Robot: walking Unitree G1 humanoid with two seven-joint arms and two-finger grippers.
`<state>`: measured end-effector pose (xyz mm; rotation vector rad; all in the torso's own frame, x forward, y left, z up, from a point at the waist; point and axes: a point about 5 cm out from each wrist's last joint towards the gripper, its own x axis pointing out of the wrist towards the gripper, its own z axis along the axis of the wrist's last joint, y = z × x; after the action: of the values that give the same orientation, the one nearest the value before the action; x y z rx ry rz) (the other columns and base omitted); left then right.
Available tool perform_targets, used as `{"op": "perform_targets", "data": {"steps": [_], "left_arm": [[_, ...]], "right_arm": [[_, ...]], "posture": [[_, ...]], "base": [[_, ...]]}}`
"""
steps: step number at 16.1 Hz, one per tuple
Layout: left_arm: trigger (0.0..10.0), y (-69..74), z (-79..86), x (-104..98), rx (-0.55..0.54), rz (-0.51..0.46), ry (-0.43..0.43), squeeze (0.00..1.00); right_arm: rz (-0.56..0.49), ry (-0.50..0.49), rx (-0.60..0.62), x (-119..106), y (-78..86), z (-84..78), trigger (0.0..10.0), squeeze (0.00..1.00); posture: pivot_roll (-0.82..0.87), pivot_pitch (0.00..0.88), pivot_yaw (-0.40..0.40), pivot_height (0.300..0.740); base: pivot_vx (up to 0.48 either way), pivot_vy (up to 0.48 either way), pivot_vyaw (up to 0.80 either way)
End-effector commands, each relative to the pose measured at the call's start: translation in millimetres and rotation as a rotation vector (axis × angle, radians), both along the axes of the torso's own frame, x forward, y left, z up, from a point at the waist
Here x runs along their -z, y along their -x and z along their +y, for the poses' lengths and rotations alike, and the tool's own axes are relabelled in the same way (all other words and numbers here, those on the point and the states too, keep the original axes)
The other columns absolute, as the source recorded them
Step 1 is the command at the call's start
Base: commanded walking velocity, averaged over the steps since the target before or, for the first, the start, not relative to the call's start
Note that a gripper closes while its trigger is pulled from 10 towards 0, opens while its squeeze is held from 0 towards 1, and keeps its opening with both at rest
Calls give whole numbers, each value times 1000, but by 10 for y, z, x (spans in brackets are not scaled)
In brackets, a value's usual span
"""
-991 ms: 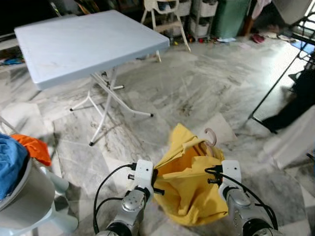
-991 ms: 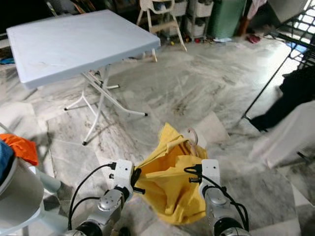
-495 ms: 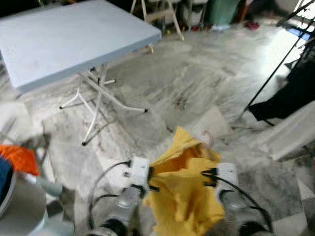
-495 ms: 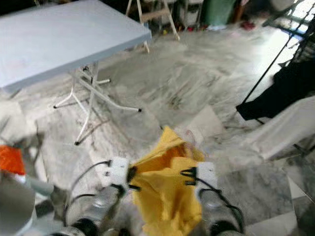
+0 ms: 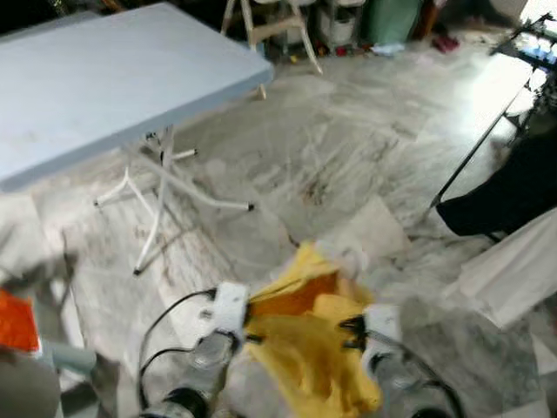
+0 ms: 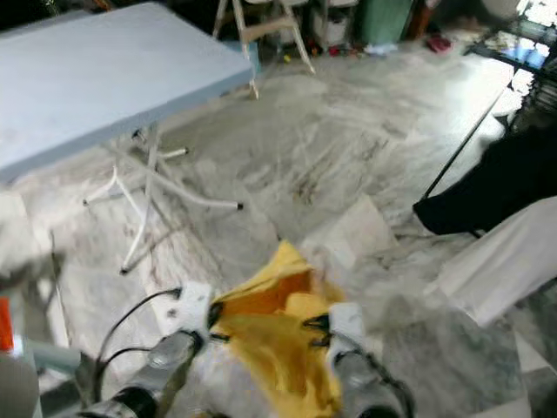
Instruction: Hang hanger
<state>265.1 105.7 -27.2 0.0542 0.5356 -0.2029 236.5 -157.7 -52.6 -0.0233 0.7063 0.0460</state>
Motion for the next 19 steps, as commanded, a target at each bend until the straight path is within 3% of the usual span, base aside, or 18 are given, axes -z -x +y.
{"op": "perform_targets", "data": {"steps": [1, 4, 5, 7, 10, 12, 15, 16, 19], "left_arm": [[10000, -121, 640, -42, -149, 70, -176, 0], [10000, 110, 703, 153, -88, 184, -270, 0], [10000, 290, 725, 285, -24, 268, -331, 0], [10000, 444, 759, 386, -43, 350, -331, 0], [10000, 507, 736, 424, 0, 362, -334, 0], [10000, 483, 740, 405, 62, 347, -323, 0], [10000, 444, 848, 370, -25, 341, -286, 0], [10000, 431, 871, 358, -85, 339, -221, 0], [10000, 482, 835, 392, -18, 357, -248, 0]], "right_arm": [[86, 63, 93, 113, 198, -308, 10000, 0], [183, 72, 95, 228, 377, -319, 10000, 0], [211, 65, 83, 262, 441, -322, 10000, 0], [223, 76, 77, 273, 463, -338, 10000, 0], [210, 90, 115, 246, 428, -403, 10000, 0], [176, 63, 153, 195, 323, -365, 10000, 0], [195, 95, 38, 220, 341, -257, 10000, 0], [202, 104, 33, 230, 360, -267, 10000, 0], [201, 76, 137, 220, 369, -386, 10000, 0]], "posture": [[-105, 44, 57, 740], [-105, 21, 45, 740], [-96, 3, 30, 740], [-110, 0, 31, 740], [-141, 26, 46, 740], [-134, 22, 29, 740], [-96, 17, 22, 740], [-108, 22, 29, 740], [-101, 23, 34, 740]], "base": [[0, 0, 0], [0, 0, 0], [0, 0, 0], [0, 0, 0], [0, 0, 0], [0, 0, 0], [0, 0, 0], [326, 0, 0], [400, 80, 0]]}}
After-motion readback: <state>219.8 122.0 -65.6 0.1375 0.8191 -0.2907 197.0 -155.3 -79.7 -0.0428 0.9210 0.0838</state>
